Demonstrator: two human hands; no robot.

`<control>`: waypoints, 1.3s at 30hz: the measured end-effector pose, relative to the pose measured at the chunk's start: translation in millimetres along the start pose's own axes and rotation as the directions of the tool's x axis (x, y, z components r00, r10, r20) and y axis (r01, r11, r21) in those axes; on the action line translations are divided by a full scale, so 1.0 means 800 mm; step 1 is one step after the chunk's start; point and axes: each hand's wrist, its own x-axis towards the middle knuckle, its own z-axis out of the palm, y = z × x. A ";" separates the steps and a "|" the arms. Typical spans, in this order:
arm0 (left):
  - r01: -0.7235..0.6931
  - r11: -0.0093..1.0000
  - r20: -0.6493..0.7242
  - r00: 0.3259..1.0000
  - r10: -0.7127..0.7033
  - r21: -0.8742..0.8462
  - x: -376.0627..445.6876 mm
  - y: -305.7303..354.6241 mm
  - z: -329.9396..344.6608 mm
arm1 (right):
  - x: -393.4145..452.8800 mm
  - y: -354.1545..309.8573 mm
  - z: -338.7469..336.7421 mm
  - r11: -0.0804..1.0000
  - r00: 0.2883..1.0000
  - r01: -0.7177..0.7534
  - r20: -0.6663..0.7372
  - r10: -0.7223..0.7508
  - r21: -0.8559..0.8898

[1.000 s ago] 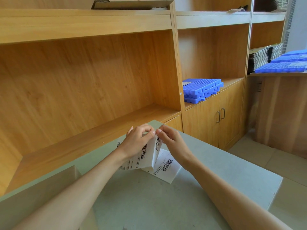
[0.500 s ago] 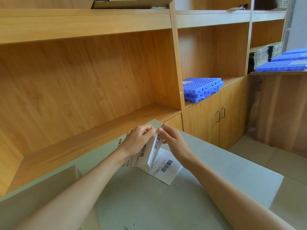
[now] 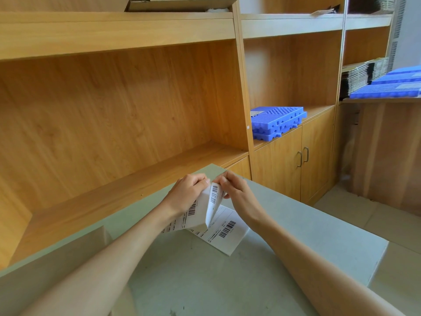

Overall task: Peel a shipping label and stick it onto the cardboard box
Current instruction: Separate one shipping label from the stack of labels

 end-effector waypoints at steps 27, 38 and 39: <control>-0.074 0.993 0.028 0.997 0.077 -0.091 -0.002 -0.005 -0.002 | 0.010 0.018 0.002 0.985 0.998 0.041 0.050 -0.033 -0.170; 0.027 0.966 0.141 0.990 0.010 -0.259 0.001 -0.002 -0.007 | 0.008 0.012 0.002 0.991 0.998 0.051 0.032 -0.048 -0.127; 0.050 0.954 0.157 0.988 -0.003 -0.295 0.000 -0.002 -0.007 | 0.007 0.011 0.002 0.991 0.998 0.052 0.032 -0.049 -0.124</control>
